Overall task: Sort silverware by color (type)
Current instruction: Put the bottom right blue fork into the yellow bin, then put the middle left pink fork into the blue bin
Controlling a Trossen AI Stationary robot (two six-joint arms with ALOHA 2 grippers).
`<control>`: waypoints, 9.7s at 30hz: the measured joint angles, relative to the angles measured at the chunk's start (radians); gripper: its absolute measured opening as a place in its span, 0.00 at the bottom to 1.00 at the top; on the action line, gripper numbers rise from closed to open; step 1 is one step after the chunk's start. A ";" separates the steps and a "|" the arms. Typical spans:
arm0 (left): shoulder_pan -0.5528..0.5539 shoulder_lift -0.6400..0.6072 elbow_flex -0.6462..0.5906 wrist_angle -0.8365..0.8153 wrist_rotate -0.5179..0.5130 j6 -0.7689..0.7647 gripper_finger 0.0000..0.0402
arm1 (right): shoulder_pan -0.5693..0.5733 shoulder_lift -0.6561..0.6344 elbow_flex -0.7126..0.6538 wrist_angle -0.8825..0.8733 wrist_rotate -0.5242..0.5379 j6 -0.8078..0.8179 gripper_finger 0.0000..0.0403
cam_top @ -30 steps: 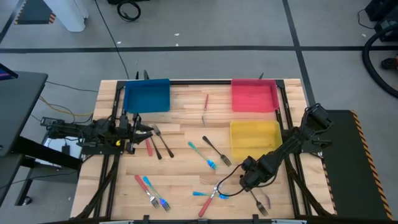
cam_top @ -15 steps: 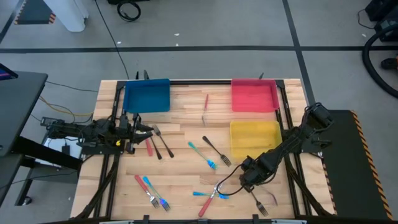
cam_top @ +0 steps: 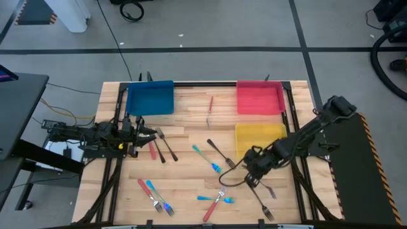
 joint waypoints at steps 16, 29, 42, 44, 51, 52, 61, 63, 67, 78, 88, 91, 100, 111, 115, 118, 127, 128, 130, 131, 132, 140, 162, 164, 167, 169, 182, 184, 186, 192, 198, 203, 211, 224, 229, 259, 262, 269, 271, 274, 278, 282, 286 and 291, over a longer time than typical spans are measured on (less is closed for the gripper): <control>0.000 0.000 0.000 0.000 0.000 0.000 0.31 | -0.326 -0.368 0.002 -0.152 0.300 -0.592 0.03; 0.000 0.000 0.000 0.000 0.000 0.000 0.31 | -0.462 -0.396 -0.033 -0.348 0.291 -0.678 0.04; 0.000 0.000 0.000 -0.004 0.000 0.000 0.31 | -0.462 -0.276 -0.107 -0.336 0.202 -0.668 0.09; 0.000 0.000 0.000 -0.004 0.000 0.000 0.31 | -0.461 -0.261 -0.107 -0.333 0.223 -0.669 0.10; 0.000 0.000 0.000 -0.004 0.000 0.000 0.31 | -0.460 -0.246 -0.107 -0.311 0.290 -0.668 0.14; 0.000 0.000 0.000 -0.004 0.000 0.000 0.31 | -0.460 -0.246 -0.107 -0.310 0.292 -0.668 0.15; 0.000 0.000 0.000 -0.003 0.000 0.000 0.31 | -0.460 -0.248 -0.082 -0.212 0.312 -0.661 0.17; 0.000 0.000 0.000 -0.003 0.000 0.000 0.31 | -0.460 -0.248 -0.082 -0.164 0.309 -0.636 0.17; 0.000 0.000 0.000 -0.003 0.000 0.000 0.31 | -0.460 -0.248 -0.082 -0.098 0.282 -0.616 0.17; -0.002 0.000 0.000 -0.003 0.001 -0.474 0.31 | -0.460 -0.248 -0.082 0.094 0.398 -0.650 0.17; -0.002 0.000 0.000 -0.003 0.001 -0.492 0.31 | -0.461 -0.248 -0.082 0.358 0.466 -0.902 0.17; -0.002 0.000 0.000 -0.003 0.001 -0.492 0.31 | -0.461 -0.248 -0.082 0.426 0.466 -0.984 0.17; 0.000 0.000 0.000 0.006 -0.011 -0.494 0.31 | -0.461 -0.248 -0.082 0.543 0.466 -1.140 0.17; 0.000 0.000 0.000 0.031 -0.023 -0.497 0.31 | -0.488 -0.248 -0.082 0.544 0.466 -1.194 0.17; 0.000 0.000 0.000 0.040 -0.023 -0.497 0.31 | -0.500 -0.248 -0.082 0.544 0.466 -1.192 0.17; 0.000 0.000 0.000 0.042 -0.023 -0.497 0.31 | -0.505 -0.246 -0.082 0.545 0.466 -1.191 0.17; 0.000 0.001 0.000 0.027 -0.027 -0.486 0.31 | -0.506 -0.191 -0.082 0.554 0.464 -1.191 0.17; 0.000 0.001 0.000 0.013 -0.027 -0.482 0.31 | -0.506 -0.180 -0.082 0.554 0.464 -1.191 0.17; 0.000 0.001 0.000 -0.015 -0.027 -0.445 0.31 | -0.506 -0.159 -0.082 0.557 0.463 -1.191 0.17; 0.000 0.001 0.000 -0.026 -0.027 -0.416 0.31 | -0.506 -0.150 -0.082 0.558 0.464 -1.191 0.17; 0.000 0.001 0.000 -0.041 -0.028 -0.393 0.31 | -0.506 -0.141 -0.082 0.563 0.465 -1.191 0.17; 0.004 0.001 0.000 -0.050 -0.027 -0.323 0.31 | -0.490 -0.132 -0.082 0.624 0.464 -1.191 0.17; 0.017 0.001 0.000 -0.024 -0.031 -0.287 0.31 | -0.465 -0.132 -0.082 0.623 0.458 -1.191 0.17; 0.017 0.001 0.000 -0.023 -0.031 -0.287 0.31 | -0.465 -0.132 -0.082 0.623 0.458 -1.191 0.17; 0.017 0.001 0.000 -0.013 -0.031 -0.293 0.31 | -0.465 -0.132 -0.082 0.623 0.458 -1.191 0.17; 0.017 0.001 0.000 -0.003 -0.040 -0.289 0.31 | -0.465 -0.132 -0.082 0.623 0.458 -1.191 0.17; 0.017 0.001 0.000 0.141 -0.207 -0.397 0.31 | -0.466 -0.132 -0.082 0.623 0.458 -1.194 0.17; 0.017 0.001 0.000 0.141 -0.207 -0.406 0.31 | -0.466 -0.132 -0.082 0.623 0.458 -1.194 0.17; 0.017 0.001 0.000 0.142 -0.207 -0.392 0.31 | -0.466 -0.132 -0.082 0.623 0.459 -1.194 0.17; 0.017 0.001 0.000 0.186 -0.208 -0.333 0.36 | -0.466 -0.132 -0.082 0.623 0.465 -1.194 0.17; 0.016 0.014 0.000 0.177 -0.232 -0.375 0.42 | -0.466 -0.132 -0.082 0.623 0.465 -1.210 0.17; 0.017 0.069 0.051 0.129 -0.287 -0.460 0.42 | -0.466 -0.132 -0.082 0.628 0.465 -1.221 0.17; 0.017 0.282 0.243 -0.051 -0.292 -0.473 0.42 | -0.466 -0.132 -0.082 0.631 0.465 -1.228 0.17; 0.015 0.643 0.639 -0.750 -0.272 -0.755 0.42 | -0.466 -0.132 -0.082 0.630 0.465 -1.228 0.17; 0.015 0.707 0.658 -0.846 -0.206 -0.875 0.42 | -0.466 -0.132 -0.082 0.630 0.465 -1.225 0.17; -0.090 1.085 0.658 -1.136 -0.092 -1.284 0.42 | -0.466 -0.132 -0.082 0.615 0.465 -1.221 0.17; -0.106 1.136 0.658 -1.136 -0.092 -1.313 0.42 | -0.466 -0.132 -0.082 0.615 0.461 -1.221 0.17; -0.115 1.232 0.658 -1.115 -0.075 -1.338 0.42 | -0.466 -0.132 -0.082 0.615 0.458 -1.220 0.17; -0.109 1.248 0.658 -1.099 -0.074 -1.338 0.42 | -0.466 -0.132 -0.082 0.615 0.458 -1.220 0.17; -0.103 1.267 0.658 -1.081 -0.074 -1.344 0.42 | -0.466 -0.132 -0.082 0.615 0.458 -1.220 0.17; -0.101 1.295 0.658 -1.083 -0.074 -1.376 0.42 | -0.466 -0.132 -0.082 0.615 0.458 -1.220 0.17; -0.095 1.329 0.658 -1.078 -0.073 -1.395 0.42 | -0.466 -0.132 -0.082 0.615 0.458 -1.220 0.17; -0.065 1.352 0.658 -1.036 -0.074 -1.391 0.42 | -0.466 -0.132 -0.082 0.616 0.458 -1.220 0.17; -0.048 1.387 0.658 -1.020 -0.073 -1.390 0.42 | -0.466 -0.132 -0.082 0.623 0.458 -1.225 0.17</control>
